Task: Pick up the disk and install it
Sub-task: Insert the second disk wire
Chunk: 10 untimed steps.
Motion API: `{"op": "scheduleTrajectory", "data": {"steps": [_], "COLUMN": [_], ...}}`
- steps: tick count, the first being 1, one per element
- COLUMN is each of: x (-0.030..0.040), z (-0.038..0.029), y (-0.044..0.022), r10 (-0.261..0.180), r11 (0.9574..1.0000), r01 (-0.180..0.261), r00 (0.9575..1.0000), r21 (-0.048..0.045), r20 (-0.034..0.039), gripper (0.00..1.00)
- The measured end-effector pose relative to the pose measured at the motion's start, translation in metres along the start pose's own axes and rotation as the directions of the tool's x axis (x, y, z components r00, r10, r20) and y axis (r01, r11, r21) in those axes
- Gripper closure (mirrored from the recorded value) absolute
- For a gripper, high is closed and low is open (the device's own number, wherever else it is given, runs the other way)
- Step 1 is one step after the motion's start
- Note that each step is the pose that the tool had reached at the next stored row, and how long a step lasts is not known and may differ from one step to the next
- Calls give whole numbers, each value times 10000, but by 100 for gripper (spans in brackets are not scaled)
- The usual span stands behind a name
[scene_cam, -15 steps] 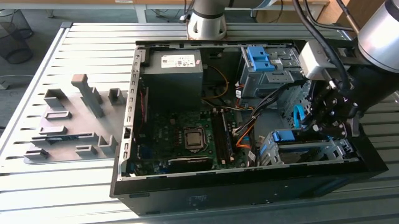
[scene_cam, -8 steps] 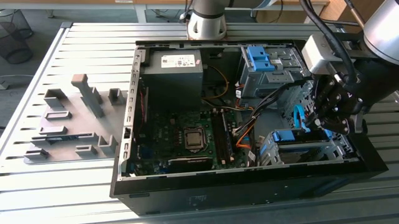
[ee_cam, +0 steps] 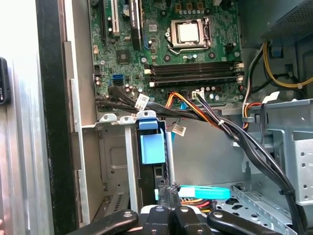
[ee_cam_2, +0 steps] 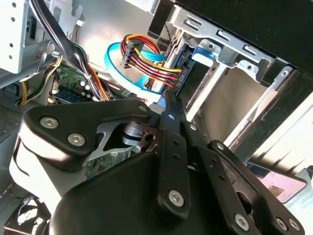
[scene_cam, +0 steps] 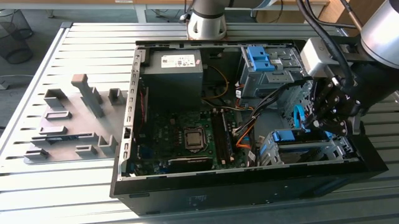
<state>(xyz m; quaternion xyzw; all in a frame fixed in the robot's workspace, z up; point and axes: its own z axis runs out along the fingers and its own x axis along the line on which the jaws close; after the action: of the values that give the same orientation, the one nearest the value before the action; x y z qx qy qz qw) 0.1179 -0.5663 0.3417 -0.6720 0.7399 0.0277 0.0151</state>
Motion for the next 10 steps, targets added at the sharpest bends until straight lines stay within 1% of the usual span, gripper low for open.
{"op": "scheduleTrajectory", "data": {"steps": [3, 5, 8, 10], "x": [4, 4, 5, 5], "z": [50, 67, 78, 69], "y": [-1, -1, -2, -1], "r10": [-1, -1, -1, 0], "r11": [10000, 10000, 10000, 10000], "r01": [1, 1, 1, 0], "r00": [10000, 10000, 10000, 10000], "r21": [7, 9, 9, 8], "r20": [1, 0, -2, 4], "gripper": [89, 89, 89, 89]}}
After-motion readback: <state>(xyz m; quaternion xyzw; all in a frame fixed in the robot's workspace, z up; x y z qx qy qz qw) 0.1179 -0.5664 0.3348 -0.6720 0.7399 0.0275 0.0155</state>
